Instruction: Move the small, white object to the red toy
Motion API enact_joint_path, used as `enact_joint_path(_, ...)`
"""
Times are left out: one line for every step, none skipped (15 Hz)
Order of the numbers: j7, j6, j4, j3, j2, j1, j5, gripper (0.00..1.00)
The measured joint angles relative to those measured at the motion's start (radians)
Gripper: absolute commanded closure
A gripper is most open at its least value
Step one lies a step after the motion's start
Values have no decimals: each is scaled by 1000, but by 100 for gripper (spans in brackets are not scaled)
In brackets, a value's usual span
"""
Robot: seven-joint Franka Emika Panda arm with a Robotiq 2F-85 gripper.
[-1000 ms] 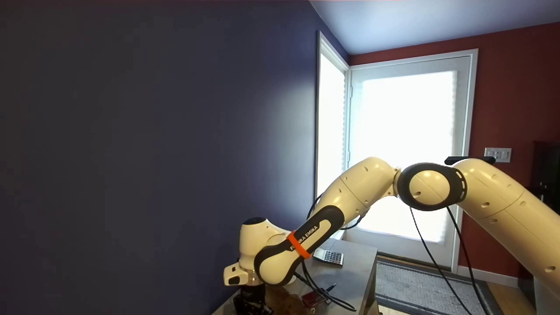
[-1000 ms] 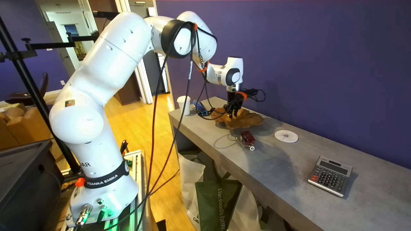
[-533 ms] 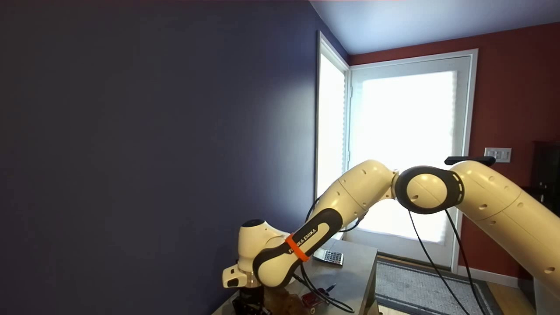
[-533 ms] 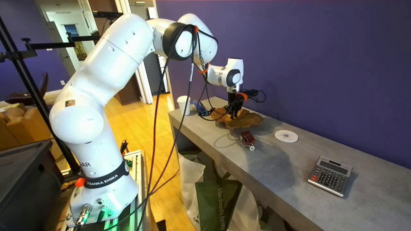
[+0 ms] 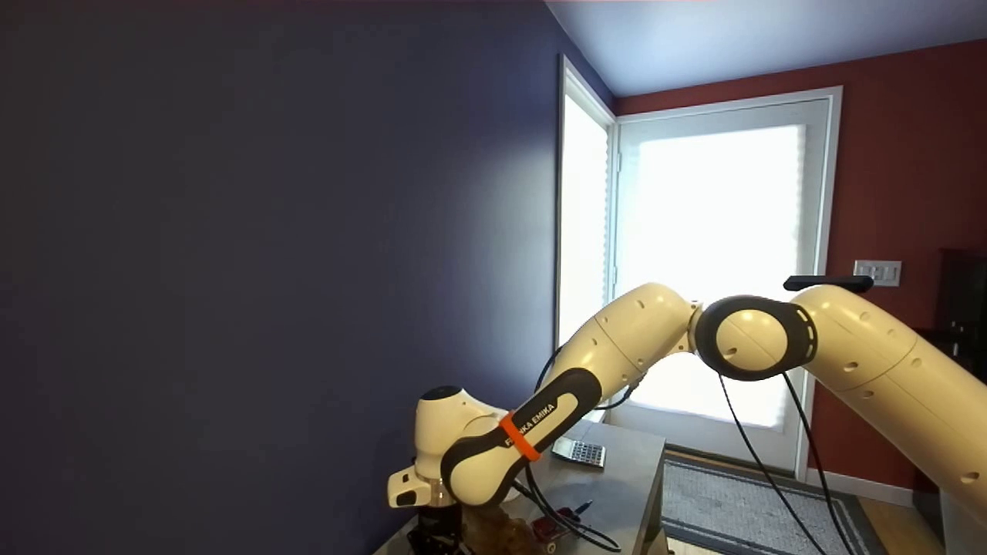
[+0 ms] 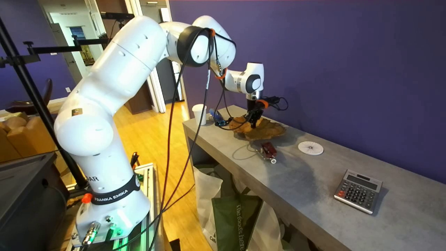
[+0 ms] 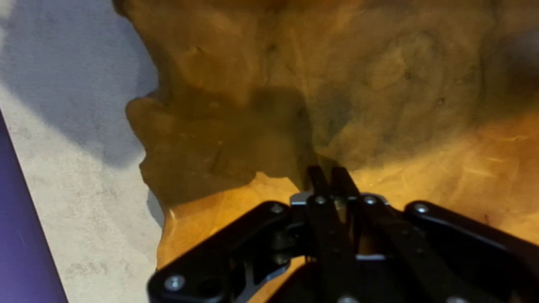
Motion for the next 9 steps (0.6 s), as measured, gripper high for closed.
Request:
enact_joint_path(7,-7,5,-1,-1,0,0,98)
enact_joint_path(15,-20,13,-2,-3,-1,0,98)
enact_joint_path(25,-31,17,-3,-9,-3,0,98)
enact_joint_path(35,-44,18,-4,-20,-6,1,98)
enact_joint_path(50,-59,19,-5,-33,-10,1,98)
enact_joint_path(72,-79,18,-6,-49,-15,5,98)
enact_joint_path(99,-99,16,-6,-67,-23,13,98)
enact_joint_path(129,-114,11,-7,-86,-33,26,98)
enact_joint_path(159,-122,1,-7,-108,-46,45,98)
